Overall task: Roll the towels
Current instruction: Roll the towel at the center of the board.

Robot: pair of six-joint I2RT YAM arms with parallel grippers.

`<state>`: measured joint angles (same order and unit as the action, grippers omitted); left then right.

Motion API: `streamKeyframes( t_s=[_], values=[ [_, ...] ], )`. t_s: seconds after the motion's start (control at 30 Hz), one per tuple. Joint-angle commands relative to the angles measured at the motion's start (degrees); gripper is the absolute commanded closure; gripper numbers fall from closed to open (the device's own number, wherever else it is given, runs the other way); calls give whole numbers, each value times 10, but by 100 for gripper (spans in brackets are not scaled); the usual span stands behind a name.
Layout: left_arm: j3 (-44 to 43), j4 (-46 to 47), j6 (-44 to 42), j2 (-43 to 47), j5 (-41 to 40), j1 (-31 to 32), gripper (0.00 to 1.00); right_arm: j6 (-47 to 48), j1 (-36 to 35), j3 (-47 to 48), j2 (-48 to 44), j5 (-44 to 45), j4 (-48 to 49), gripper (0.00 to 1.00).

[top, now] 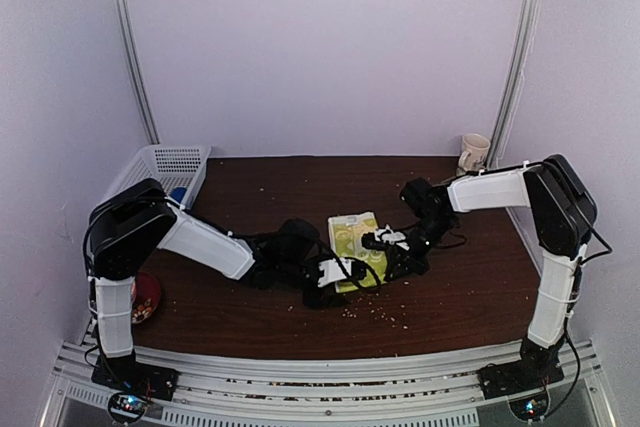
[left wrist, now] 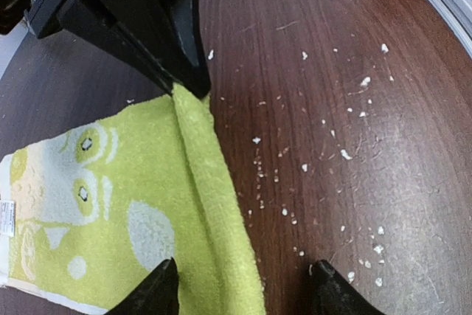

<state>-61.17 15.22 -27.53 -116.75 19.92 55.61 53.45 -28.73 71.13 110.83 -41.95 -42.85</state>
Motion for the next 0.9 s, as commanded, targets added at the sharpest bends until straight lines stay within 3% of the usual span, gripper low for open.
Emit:
streamKeyframes(
  t_s=[0.0, 0.23, 0.73, 0.87],
  values=[
    [1, 5, 8, -10, 1, 3, 42, -13, 13, 25, 12, -21, -22, 100],
    [-6, -6, 32, -17, 9, -6, 66, -16, 32, 39, 28, -38, -42, 100],
    [-5, 31, 140, -15, 126, -55, 78, -48, 42, 90, 78, -52, -91, 100],
    [1, 46, 151, -15, 151, -57, 88, -93, 49, 100, 85, -45, -76, 100]
  ],
)
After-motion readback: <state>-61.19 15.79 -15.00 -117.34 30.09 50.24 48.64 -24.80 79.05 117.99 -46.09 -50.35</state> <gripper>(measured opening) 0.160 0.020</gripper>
